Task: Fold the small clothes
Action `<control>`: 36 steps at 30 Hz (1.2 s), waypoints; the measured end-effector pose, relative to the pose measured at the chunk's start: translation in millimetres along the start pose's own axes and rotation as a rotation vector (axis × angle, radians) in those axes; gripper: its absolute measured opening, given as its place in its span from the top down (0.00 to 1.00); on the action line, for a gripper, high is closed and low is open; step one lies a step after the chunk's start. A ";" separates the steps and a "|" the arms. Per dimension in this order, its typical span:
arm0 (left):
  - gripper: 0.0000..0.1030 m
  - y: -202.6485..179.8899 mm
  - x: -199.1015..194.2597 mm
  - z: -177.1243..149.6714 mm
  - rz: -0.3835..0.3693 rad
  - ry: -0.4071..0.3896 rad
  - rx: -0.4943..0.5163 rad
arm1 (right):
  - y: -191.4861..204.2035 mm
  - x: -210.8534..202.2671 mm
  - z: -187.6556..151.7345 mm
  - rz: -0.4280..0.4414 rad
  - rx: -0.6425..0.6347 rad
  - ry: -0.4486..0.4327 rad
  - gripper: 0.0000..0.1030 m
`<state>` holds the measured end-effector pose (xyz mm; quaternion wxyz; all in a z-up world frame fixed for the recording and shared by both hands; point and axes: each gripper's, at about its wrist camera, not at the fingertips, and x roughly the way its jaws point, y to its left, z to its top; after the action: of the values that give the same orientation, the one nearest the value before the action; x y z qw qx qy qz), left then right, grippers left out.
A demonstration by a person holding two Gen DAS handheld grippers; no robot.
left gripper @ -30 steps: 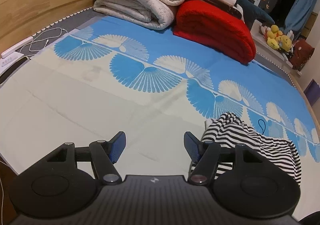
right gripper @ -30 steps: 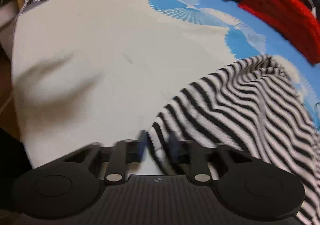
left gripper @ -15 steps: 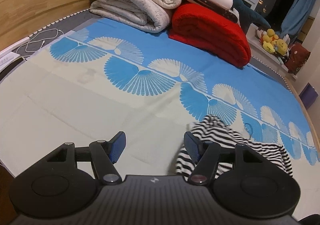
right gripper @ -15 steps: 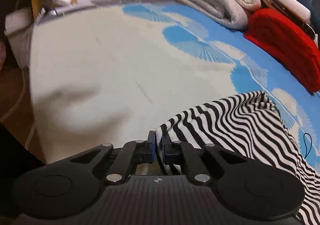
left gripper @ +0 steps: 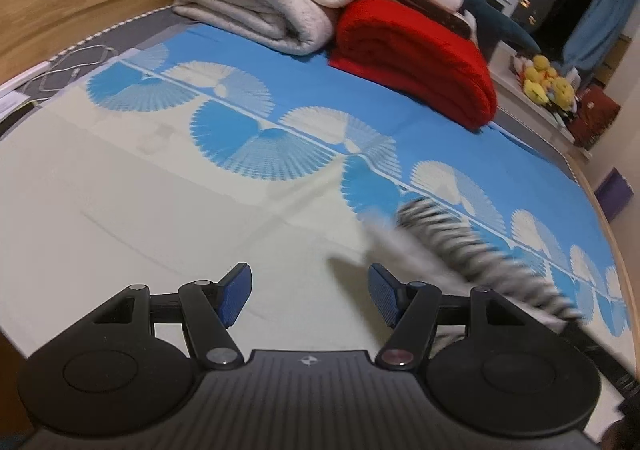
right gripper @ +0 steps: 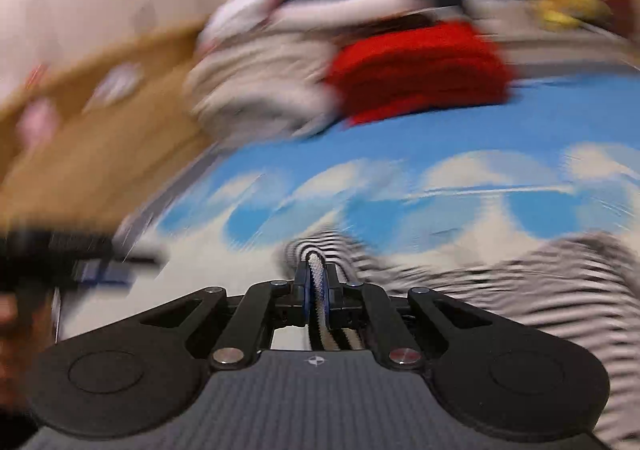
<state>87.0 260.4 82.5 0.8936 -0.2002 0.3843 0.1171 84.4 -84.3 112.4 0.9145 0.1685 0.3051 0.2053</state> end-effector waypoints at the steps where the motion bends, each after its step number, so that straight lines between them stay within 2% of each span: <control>1: 0.32 -8.3 2.7 -0.8 -0.008 0.005 0.008 | -26.8 -13.8 3.5 -0.060 0.063 -0.033 0.95; 3: 0.32 -25.8 9.2 -2.7 -0.023 0.017 0.023 | -81.8 -38.9 1.5 -0.190 0.199 -0.074 0.95; 5: 0.32 -45.1 16.9 -4.3 -0.047 0.033 0.032 | -133.8 -61.1 -10.3 -0.337 0.312 -0.079 0.95; 6: 0.32 -55.2 21.3 -5.1 -0.060 0.041 0.034 | -157.3 -67.7 -17.8 -0.422 0.358 -0.052 0.95; 8: 0.32 -75.6 30.8 -8.4 -0.082 0.065 0.043 | -198.9 -71.6 -35.8 -0.575 0.454 0.072 0.95; 10: 0.32 -97.7 40.7 -12.9 -0.108 0.091 0.052 | -231.1 -79.8 -49.8 -0.688 0.558 0.155 0.97; 12: 0.32 -121.1 50.8 -18.8 -0.130 0.116 0.071 | -246.5 -90.1 -47.7 -0.759 0.555 0.182 0.96; 15: 0.32 -153.1 64.0 -26.7 -0.154 0.140 0.115 | -263.7 -106.3 -30.9 -0.666 0.560 0.134 0.94; 17: 0.32 -172.1 71.4 -32.5 -0.154 0.149 0.149 | -265.4 -108.0 -11.7 -0.568 0.471 0.097 0.94; 19: 0.32 -186.5 77.7 -39.1 -0.150 0.156 0.177 | -264.5 -96.7 11.6 -0.435 0.351 0.097 0.91; 21: 0.32 -196.1 83.0 -44.8 -0.140 0.163 0.196 | -260.8 -80.1 29.2 -0.307 0.261 0.114 0.82; 23: 0.32 -201.0 86.6 -48.3 -0.128 0.169 0.197 | -253.7 -55.9 41.0 -0.182 0.197 0.150 0.66; 24: 0.32 -202.1 89.3 -50.5 -0.118 0.175 0.194 | -252.4 -37.0 43.9 -0.119 0.178 0.187 0.61; 25: 0.32 -199.9 90.7 -50.4 -0.111 0.181 0.191 | -252.6 -20.6 45.4 -0.081 0.173 0.222 0.52; 28: 0.32 -197.8 95.6 -54.9 -0.095 0.204 0.177 | -257.9 28.5 36.9 -0.028 0.182 0.334 0.49; 30: 0.32 -198.4 100.6 -58.7 -0.087 0.228 0.172 | -258.3 55.9 27.8 -0.036 0.194 0.420 0.49; 31: 0.32 -199.7 103.0 -59.7 -0.090 0.238 0.171 | -254.6 52.1 19.6 -0.024 0.185 0.437 0.50; 33: 0.32 -205.0 107.0 -62.2 -0.104 0.252 0.179 | -247.4 53.6 15.6 0.024 0.128 0.446 0.66; 34: 0.31 -209.7 110.0 -63.6 -0.113 0.262 0.186 | -246.4 50.1 14.9 0.039 0.100 0.451 0.92; 36: 0.29 -220.8 115.9 -69.5 -0.153 0.299 0.199 | -254.5 29.0 19.9 0.082 0.139 0.411 0.97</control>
<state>201.2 38.7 13.2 0.8483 -0.1549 0.5059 -0.0209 187.5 -292.7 2.9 0.8102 0.1979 0.4914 0.2509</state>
